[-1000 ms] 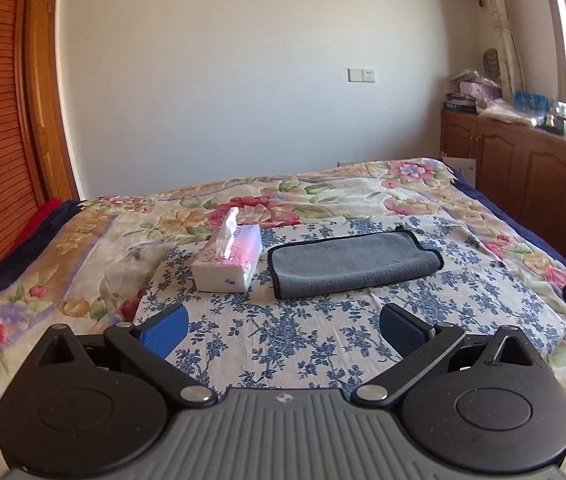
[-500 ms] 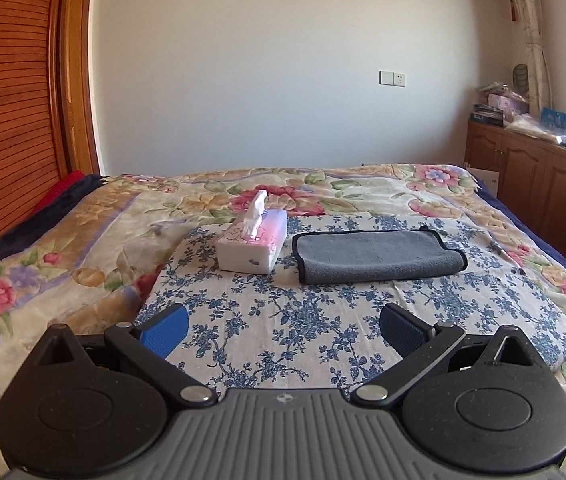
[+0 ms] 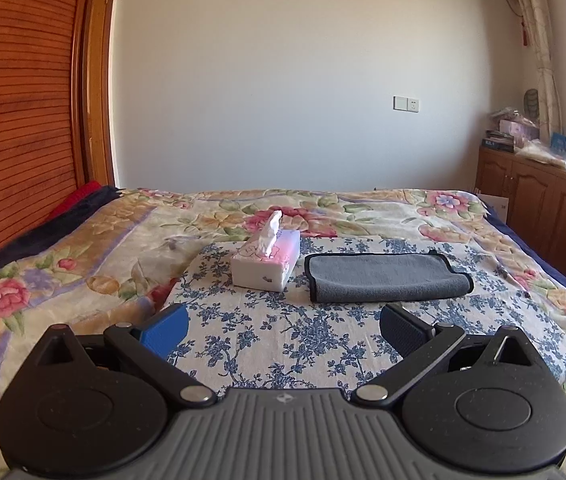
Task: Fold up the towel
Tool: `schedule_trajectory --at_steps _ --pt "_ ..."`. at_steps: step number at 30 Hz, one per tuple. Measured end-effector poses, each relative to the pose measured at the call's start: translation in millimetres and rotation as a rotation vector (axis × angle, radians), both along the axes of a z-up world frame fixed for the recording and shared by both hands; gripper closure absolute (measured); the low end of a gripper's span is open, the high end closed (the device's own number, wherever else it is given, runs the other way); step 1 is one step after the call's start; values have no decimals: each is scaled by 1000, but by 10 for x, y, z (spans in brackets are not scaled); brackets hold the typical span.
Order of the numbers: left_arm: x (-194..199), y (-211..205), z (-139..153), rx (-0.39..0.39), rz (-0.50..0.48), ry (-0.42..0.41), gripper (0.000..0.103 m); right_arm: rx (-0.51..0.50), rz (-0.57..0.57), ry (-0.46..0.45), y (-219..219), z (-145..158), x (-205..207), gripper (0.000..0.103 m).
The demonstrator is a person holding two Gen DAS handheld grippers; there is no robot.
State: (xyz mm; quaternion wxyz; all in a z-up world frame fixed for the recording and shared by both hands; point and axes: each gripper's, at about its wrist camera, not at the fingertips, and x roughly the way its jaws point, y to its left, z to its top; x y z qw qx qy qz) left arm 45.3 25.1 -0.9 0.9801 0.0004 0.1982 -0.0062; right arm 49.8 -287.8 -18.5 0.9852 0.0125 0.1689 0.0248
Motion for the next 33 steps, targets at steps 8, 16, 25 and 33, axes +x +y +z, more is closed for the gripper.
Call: schedule_trajectory --at_steps 8,16,25,33 --pt "7 15 -7 6 37 7 0 -11 -7 -36 23 16 -60 0" --pt "-30 -16 -1 25 22 -13 0 2 -26 -36 -13 12 -56 0" --pt "-48 -67 -8 57 8 -22 0 5 -26 -28 -6 -2 -49 0" --pt "-49 -79 -12 62 6 -23 0 2 -24 -24 -3 -9 -50 0"
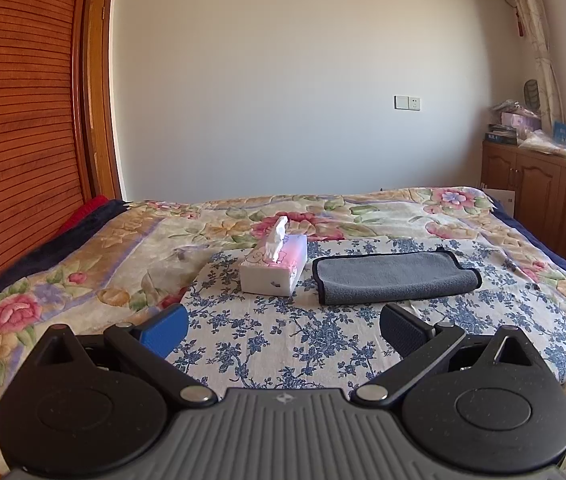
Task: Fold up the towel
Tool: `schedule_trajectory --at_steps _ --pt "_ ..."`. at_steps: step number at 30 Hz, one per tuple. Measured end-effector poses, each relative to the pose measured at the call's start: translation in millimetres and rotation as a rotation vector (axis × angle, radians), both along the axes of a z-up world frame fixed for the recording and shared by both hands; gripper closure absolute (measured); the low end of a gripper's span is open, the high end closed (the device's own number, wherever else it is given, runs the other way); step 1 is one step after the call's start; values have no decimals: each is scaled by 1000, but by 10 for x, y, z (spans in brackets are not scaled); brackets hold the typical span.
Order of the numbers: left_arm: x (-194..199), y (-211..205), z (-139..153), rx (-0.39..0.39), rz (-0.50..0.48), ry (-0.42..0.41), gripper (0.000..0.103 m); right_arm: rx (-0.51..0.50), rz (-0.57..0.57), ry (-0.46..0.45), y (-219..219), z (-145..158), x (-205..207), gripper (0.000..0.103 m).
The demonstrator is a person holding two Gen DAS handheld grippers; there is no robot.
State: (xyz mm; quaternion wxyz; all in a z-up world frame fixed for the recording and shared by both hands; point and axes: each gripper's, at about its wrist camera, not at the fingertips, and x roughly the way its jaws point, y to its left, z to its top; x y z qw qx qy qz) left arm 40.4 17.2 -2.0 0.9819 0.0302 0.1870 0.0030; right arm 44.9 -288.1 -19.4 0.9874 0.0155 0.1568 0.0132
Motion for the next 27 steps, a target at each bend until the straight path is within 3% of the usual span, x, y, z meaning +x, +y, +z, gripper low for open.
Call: schedule_trajectory --at_steps 27 --pt "-4 -50 5 37 -17 -8 0 -2 -3 2 6 -15 7 0"
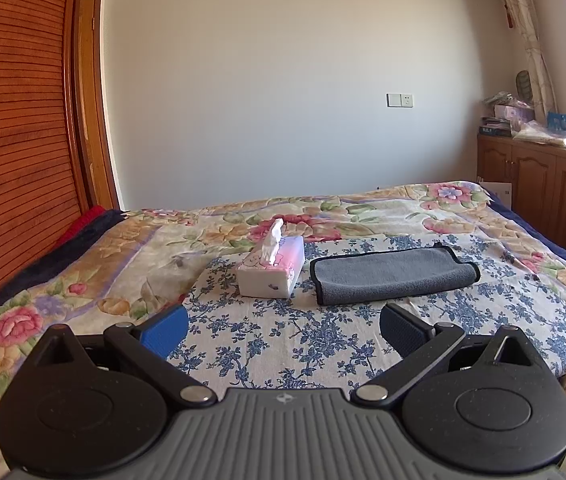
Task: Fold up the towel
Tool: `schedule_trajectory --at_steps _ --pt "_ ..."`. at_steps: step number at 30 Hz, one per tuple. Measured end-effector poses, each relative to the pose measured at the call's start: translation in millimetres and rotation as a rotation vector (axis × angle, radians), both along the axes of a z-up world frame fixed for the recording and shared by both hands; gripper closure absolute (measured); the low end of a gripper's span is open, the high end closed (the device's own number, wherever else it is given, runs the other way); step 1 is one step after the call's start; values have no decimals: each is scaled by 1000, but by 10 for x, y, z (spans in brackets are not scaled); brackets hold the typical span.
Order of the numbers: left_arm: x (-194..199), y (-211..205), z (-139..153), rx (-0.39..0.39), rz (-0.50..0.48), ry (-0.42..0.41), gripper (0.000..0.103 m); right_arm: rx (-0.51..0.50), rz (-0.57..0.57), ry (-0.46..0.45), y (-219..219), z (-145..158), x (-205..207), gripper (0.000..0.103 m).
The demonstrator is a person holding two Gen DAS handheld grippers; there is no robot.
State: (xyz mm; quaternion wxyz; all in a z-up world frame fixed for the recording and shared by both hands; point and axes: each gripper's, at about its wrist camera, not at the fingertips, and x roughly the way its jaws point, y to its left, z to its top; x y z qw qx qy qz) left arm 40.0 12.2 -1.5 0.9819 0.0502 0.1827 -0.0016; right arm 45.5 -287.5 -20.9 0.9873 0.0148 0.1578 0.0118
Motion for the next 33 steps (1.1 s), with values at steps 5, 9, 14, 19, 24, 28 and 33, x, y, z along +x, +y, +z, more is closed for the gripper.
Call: schedule_trajectory --at_steps 5,9,14,19,24,28,33 --pt "3 -3 -3 5 -3 -1 0 -1 1 0 0 -1 -3 0" --pt "0 -10 -14 13 -7 -3 0 -3 1 -2 0 3 -4 0" --pt "-7 -18 -17 13 -6 -3 0 -3 0 -2 4 4 -4 0" --pt "-7 -20 -17 13 -6 -3 0 -2 2 -4 5 5 -4 0" --pt "-7 -20 -17 14 -6 -3 0 -4 2 -3 16 10 -2 0" --pt "-11 -21 -22 14 -6 -3 0 -4 3 -3 15 10 -1 0" --pt "-10 -19 -23 15 -6 -4 0 -4 3 -2 19 7 -4 0"
